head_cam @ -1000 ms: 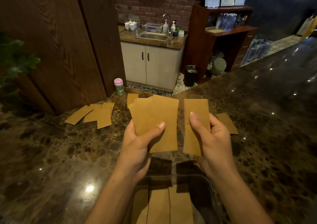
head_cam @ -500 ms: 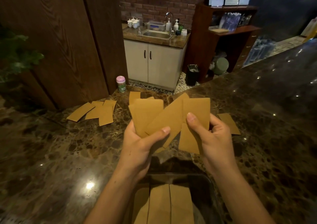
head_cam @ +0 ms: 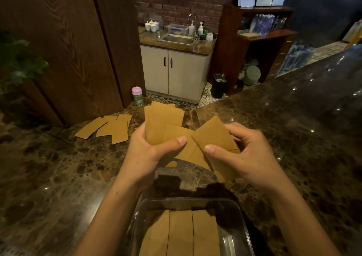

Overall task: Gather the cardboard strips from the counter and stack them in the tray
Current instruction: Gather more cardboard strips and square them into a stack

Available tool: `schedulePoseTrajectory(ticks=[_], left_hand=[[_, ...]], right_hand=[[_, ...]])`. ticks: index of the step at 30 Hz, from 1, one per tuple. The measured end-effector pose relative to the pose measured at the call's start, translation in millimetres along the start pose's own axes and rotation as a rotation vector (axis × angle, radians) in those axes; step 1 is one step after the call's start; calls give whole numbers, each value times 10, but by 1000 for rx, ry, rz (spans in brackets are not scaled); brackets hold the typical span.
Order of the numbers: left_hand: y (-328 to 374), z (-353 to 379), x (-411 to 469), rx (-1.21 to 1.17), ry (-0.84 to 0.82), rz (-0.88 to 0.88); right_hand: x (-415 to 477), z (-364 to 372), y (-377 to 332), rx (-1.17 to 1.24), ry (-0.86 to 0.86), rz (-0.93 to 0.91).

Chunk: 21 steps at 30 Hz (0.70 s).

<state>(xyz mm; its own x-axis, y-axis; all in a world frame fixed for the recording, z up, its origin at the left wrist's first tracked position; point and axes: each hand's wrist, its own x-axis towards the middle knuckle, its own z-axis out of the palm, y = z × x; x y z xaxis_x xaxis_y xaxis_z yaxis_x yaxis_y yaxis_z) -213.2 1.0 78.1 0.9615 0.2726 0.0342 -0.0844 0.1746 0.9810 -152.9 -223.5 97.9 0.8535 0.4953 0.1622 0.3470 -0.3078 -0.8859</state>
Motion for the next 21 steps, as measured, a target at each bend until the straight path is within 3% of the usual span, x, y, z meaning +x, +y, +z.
schedulePoseTrajectory(ticks=[3, 7, 12, 15, 18, 21], left_hand=[[45, 46, -7, 13, -51, -4], [3, 99, -8, -51, -78, -31], [-61, 137, -84, -290, -118, -116], [-76, 145, -104, -301, -70, -74], [-112, 170, -92, -277, -20, -30], [-141, 203, -85, -248, 0, -22]], right_hand=[[52, 47, -5, -94, -82, 24], [67, 141, -10, 82, -115, 24], [54, 264, 60, 364, 164, 99], [34, 291, 44, 606, 292, 157], [11, 309, -11, 759, 265, 168], [0, 339, -53, 729, 187, 163]])
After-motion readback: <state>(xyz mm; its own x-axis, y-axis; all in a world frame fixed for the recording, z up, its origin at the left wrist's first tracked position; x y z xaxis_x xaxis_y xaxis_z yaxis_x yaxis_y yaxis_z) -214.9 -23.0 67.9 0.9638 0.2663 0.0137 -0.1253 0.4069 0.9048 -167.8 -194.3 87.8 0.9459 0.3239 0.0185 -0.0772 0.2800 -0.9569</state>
